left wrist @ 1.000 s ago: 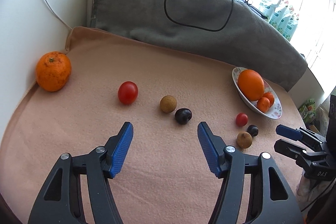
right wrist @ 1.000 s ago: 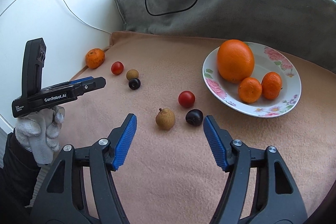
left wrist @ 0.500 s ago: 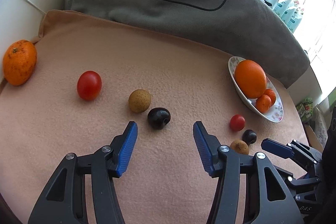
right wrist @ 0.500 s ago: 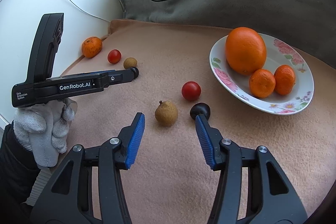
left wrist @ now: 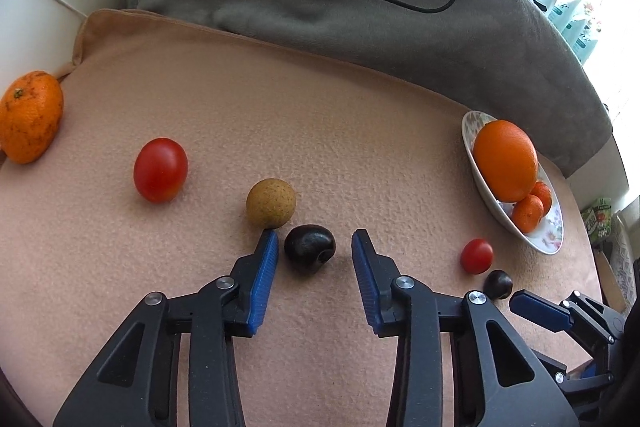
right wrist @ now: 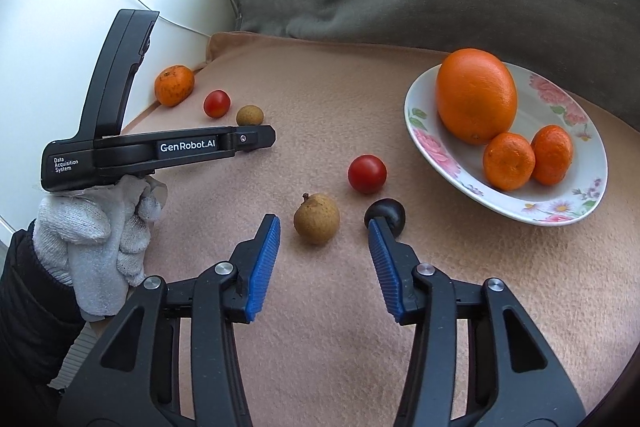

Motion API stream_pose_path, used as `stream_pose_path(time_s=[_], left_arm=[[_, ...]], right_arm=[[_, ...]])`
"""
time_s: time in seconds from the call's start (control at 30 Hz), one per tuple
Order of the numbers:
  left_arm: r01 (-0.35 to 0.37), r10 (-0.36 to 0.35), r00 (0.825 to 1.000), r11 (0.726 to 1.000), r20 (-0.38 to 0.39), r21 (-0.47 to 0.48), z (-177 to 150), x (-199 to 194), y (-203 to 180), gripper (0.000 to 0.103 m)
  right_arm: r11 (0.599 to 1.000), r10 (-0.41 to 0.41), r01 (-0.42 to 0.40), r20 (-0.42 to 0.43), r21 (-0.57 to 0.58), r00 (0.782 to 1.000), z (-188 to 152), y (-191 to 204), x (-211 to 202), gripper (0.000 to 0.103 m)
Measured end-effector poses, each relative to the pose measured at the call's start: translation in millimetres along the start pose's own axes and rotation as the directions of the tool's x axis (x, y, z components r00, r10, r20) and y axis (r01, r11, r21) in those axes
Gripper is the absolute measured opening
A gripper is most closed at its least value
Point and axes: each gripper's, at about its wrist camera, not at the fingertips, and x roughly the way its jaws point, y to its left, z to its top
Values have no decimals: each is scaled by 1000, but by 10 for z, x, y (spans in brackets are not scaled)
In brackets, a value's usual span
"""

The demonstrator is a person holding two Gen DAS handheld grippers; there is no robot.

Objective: Organize fruits
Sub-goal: 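Grasp the dark plum with the left tool while the right tool grasps the brown fruit, then carry the plum and brown fruit over the white plate with both tools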

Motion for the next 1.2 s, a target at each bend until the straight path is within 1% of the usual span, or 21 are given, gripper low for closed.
stream_pose_path(time_s=[0.03,0.1,0.2,0.3,0.47,0.6,0.67,0.9,1.2], left_arm=[[-1,1,1000,1000,1,0,-2,1,4,34],[-2,2,1000,1000,2,-1,-12,2,20,27],[-3,3,1000,1000,5,4,-28,-4,31,24],[-1,1,1000,1000,5,9,-28,-7,31,24],[7,-7,1000,1000,6,8,-36,-18,22,24],[13,-13,1000,1000,5,12,-36,-36,11,23],[15,-15,1000,1000,5,16,-40,-45,1,23],[26,-26,1000,999,11,21,-52,-119,-13,23],[66,-68,997,997,41,46,-15,-299,-144,23]], right_arm=[[1000,-1,1,0,-3,1000,-1,8,4,47],[1000,-2,2,-1,-9,1000,-1,23,9,46],[1000,-5,5,-8,-20,1000,5,43,34,45],[1000,-8,8,-19,-30,1000,21,63,87,42],[999,-20,19,-38,-36,999,41,84,178,41],[999,-25,23,-59,-45,998,69,102,273,35],[999,-26,23,-76,-40,997,66,93,323,30],[999,-25,23,-55,-39,998,51,99,269,28],[1000,-15,14,11,8,1000,30,-17,-36,28]])
